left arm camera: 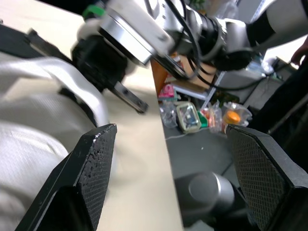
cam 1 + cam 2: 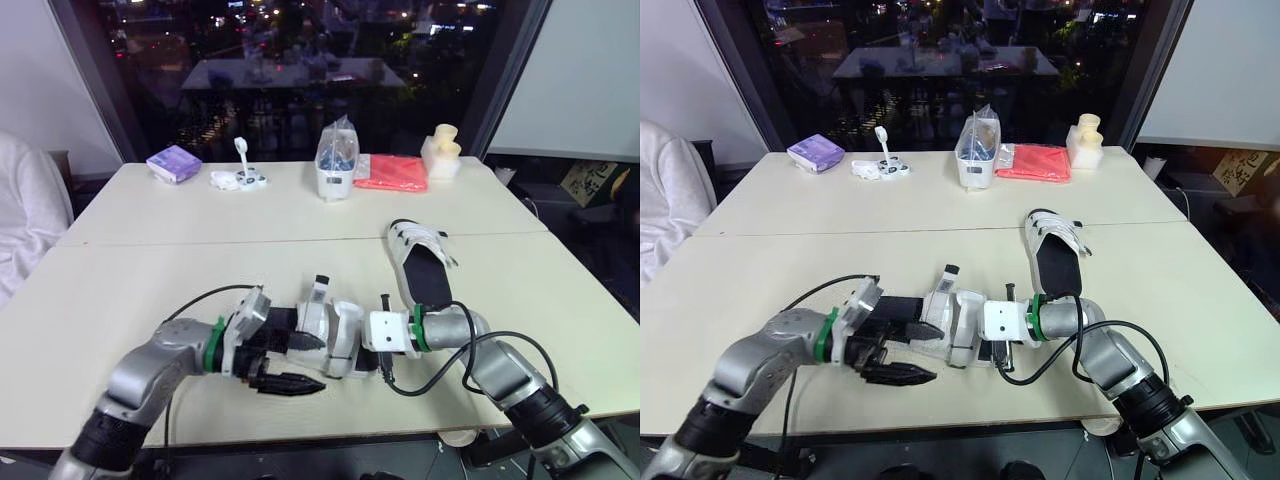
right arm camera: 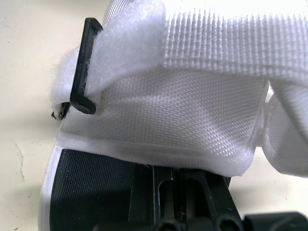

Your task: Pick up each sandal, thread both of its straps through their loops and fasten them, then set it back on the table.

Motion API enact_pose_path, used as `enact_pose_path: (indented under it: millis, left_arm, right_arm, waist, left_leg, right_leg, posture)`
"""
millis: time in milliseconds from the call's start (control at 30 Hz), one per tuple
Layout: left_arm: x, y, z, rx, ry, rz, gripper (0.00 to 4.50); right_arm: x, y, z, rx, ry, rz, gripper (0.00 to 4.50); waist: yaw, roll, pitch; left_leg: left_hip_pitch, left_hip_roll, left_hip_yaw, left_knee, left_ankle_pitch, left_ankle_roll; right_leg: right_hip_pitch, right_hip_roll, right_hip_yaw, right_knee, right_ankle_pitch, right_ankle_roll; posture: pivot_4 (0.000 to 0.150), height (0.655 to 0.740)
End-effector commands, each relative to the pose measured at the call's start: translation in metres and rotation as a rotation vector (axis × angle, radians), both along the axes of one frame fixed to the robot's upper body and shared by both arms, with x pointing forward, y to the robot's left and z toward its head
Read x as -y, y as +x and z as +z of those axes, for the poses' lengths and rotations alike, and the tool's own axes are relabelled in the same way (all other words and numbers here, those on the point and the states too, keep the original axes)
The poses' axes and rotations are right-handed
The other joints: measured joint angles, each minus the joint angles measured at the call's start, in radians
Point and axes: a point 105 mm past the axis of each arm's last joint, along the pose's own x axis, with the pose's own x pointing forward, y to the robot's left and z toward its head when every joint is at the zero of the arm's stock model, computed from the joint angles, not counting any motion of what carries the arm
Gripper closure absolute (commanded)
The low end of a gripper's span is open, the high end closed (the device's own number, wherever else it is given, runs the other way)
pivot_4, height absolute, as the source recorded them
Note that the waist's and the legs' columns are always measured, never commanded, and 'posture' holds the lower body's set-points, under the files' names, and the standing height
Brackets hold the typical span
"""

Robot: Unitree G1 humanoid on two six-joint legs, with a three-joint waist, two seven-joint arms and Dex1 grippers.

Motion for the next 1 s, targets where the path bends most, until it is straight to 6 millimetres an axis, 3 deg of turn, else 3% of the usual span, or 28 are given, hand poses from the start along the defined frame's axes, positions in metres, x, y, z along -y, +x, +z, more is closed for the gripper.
enact_pose_path:
  millis: [33, 467, 1000]
  left_arm:
    - [0.002, -0.011, -0.006, 0.006, -0.009, -0.013, 0.79]
    - [0.022, -0.001, -0.027, 0.012, -0.042, 0.065, 0.79]
    - [0.017, 0.003, -0.036, 0.050, 0.023, 0.150, 0.79]
  right_arm:
    - [0.010, 0.005, -0.012, -0.020, -0.047, -0.055, 4.50]
    - [0.012, 0.006, -0.011, -0.018, -0.055, -0.057, 4.50]
    - [0.013, 0.004, -0.012, -0.022, -0.055, -0.059, 4.50]
  waist:
    - [0.000, 0.000, 0.000]
    - [0.002, 0.000, 0.000]
    - [0.003, 0.000, 0.000]
  left_leg:
    - [0.000, 0.000, 0.000, 0.000, 0.000, 0.000]
    - [0.000, 0.000, 0.000, 0.000, 0.000, 0.000]
    - [0.000, 0.000, 0.000, 0.000, 0.000, 0.000]
  right_leg:
    - [0.000, 0.000, 0.000, 0.000, 0.000, 0.000]
    - [0.000, 0.000, 0.000, 0.000, 0.000, 0.000]
    - [0.000, 0.000, 0.000, 0.000, 0.000, 0.000]
  posture:
    - [0.150, 0.7400]
    - [0.150, 0.7400]
    - [0.150, 0.7400]
